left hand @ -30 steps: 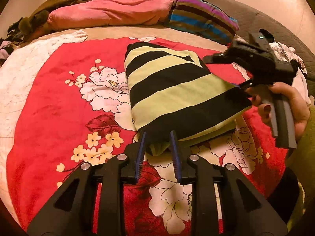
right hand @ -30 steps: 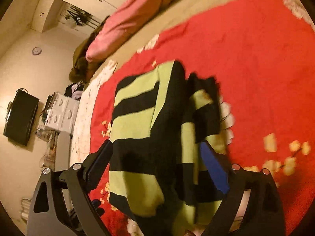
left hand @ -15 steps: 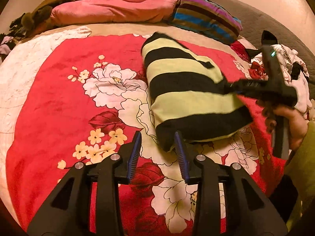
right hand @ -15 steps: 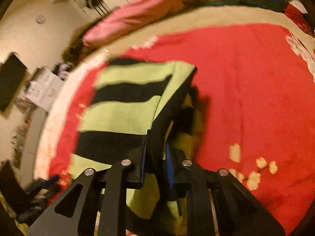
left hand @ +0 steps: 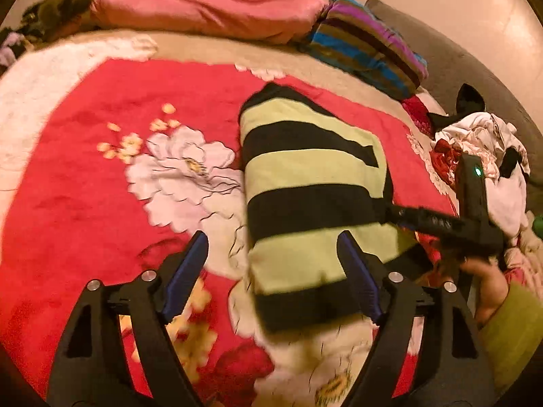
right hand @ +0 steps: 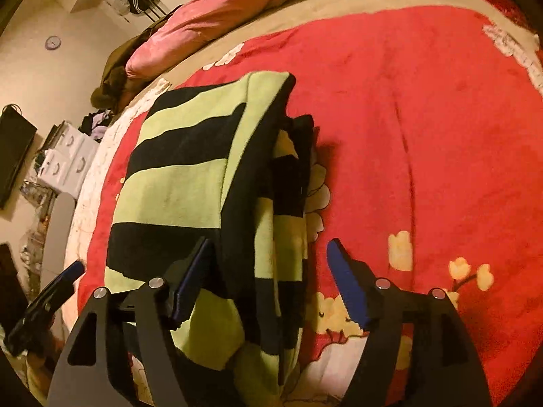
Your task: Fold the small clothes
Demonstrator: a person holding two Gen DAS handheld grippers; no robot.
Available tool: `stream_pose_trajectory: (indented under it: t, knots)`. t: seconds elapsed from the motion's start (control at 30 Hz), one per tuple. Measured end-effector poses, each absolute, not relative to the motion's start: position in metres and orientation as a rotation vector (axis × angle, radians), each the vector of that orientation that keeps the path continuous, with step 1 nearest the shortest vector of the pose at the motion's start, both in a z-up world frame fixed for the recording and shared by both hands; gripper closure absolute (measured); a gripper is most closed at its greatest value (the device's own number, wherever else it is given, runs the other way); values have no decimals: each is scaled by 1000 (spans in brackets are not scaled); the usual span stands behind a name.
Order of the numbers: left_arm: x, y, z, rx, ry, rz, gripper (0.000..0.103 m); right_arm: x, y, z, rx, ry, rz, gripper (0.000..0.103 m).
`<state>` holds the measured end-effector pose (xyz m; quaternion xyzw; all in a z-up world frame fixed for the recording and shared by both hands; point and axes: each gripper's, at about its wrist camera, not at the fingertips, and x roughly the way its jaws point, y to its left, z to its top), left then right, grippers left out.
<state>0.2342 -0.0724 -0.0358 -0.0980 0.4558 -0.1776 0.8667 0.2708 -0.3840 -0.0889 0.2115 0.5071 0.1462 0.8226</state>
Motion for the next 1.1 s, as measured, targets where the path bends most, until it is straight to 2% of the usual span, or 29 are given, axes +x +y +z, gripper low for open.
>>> stream_pose_trajectory:
  t: [0.17,0.23,0.3,0.33,0.37,0.4,0.43,0.5,0.6,0.9,1.1]
  knots:
    - [275,-84,-70,-249,1054,-405,32,275,-386,-97,491,1081,348,34]
    - [281,-87,-79,-274,1073,-415,27,277,-385,-99,495,1079,356,34]
    - [286,-86,-87,-319,1085,-422,27,280,-385,-100,499,1074,358,35]
    - [286,-84,-89,-346,1088,-426,29,280,-384,-100,503,1072,360,35]
    - [286,-82,-91,-374,1095,-433,32,281,-381,-100,507,1067,375,40]
    - [285,-80,-93,-407,1101,-451,44,280,-382,-101,508,1064,390,45]
    - [284,-80,-92,-422,1099,-467,53,281,-379,-100,508,1064,401,47]
    - [282,-84,-88,-401,1093,-469,57,283,-373,-96,496,1059,417,56]
    - [281,-83,-78,-432,1085,-480,69,281,-368,-83,499,1027,432,62]
    - [264,-67,-20,-364,968,-456,71,267,-338,-36,471,951,508,62]
    - [233,-40,-5,-360,939,-433,71,246,-311,-16,422,919,556,62]
